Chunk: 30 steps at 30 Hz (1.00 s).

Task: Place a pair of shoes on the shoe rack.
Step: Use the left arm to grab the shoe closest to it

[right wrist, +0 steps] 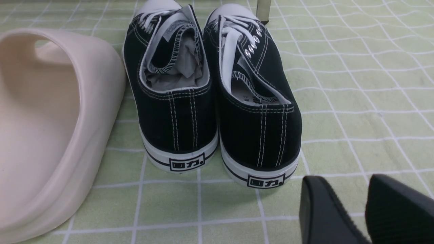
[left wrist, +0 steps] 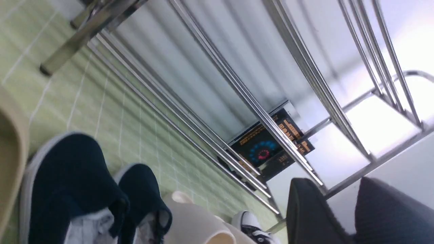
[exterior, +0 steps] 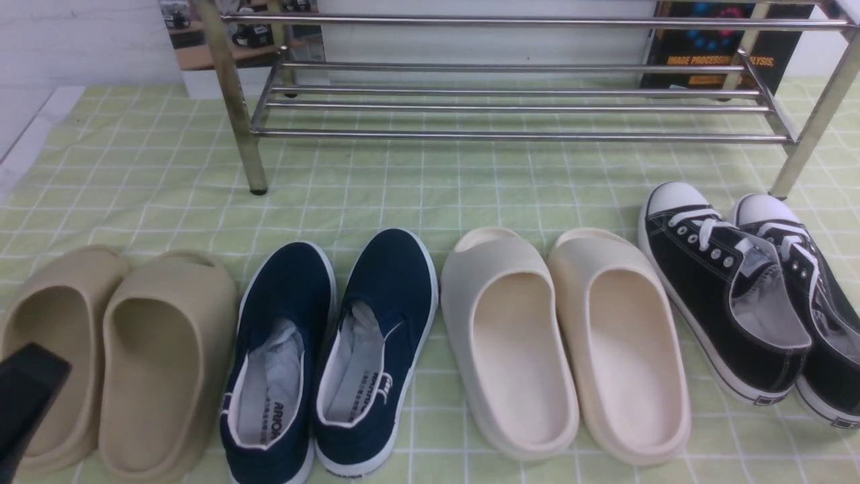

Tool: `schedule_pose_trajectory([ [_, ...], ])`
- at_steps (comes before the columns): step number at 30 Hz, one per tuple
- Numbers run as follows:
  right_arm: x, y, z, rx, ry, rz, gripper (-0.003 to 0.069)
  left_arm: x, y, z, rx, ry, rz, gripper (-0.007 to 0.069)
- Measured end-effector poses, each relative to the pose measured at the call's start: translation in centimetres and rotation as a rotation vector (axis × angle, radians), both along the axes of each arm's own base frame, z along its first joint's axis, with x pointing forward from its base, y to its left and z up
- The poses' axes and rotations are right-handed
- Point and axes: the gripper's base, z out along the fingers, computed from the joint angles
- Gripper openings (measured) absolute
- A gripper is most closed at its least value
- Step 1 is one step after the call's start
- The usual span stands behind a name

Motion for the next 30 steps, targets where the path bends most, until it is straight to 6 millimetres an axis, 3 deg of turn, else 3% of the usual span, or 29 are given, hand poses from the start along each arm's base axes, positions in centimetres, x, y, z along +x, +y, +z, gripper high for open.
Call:
schedule_pose_trajectory([
  [3, 0.0, 0.0, 0.0, 0.0, 0.0, 0.0, 0.0239, 1.2, 0.1, 2.2, 0.22, 0.139, 0.01, 0.0134],
  [5, 0.0, 0.0, 0.0, 0.0, 0.0, 0.0, 0.0239, 1.8, 0.4, 2.5, 0.301, 0.23, 0.017, 0.0094],
  [7, 0.0, 0.0, 0.0, 0.0, 0.0, 0.0, 0.0239, 3.7, 1.2, 3.9, 0.459, 0.463, 0.045, 0.001],
  [9, 0.0, 0.0, 0.0, 0.0, 0.0, 0.0, 0.0239, 4.8, 1.9, 4.5, 0.544, 0.599, 0.064, -0.0013],
  [14, 0.0, 0.0, 0.0, 0.0, 0.0, 0.0, 0.0239, 8.3, 3.2, 5.8, 0.712, 0.925, 0.068, -0.0013],
  [18, 0.0, 0.0, 0.0, 0.0, 0.0, 0.0, 0.0239, 10.9, 2.3, 5.7, 0.765, 0.997, -0.018, -0.0013],
  [20, 0.0, 0.0, 0.0, 0.0, 0.0, 0.0, 0.0239, 12.9, 0.8, 4.9, 0.797, 1.038, -0.117, -0.0012],
  [24, 0.0, 0.0, 0.0, 0.0, 0.0, 0.0, 0.0239, 15.2, -1.9, 2.8, 0.822, 1.099, -0.254, 0.007],
  [27, 0.0, 0.0, 0.0, 0.0, 0.0, 0.0, 0.0239, 16.8, -3.8, 1.2, 0.812, 1.115, -0.327, 0.02],
  [28, 0.0, 0.0, 0.0, 0.0, 0.0, 0.0, 0.0239, 17.0, -4.0, 1.0, 0.816, 1.12, -0.334, 0.0209],
  [30, 0.0, 0.0, 0.0, 0.0, 0.0, 0.0, 0.0239, 18.3, -5.4, -0.4, 0.807, 1.122, -0.374, 0.0321],
])
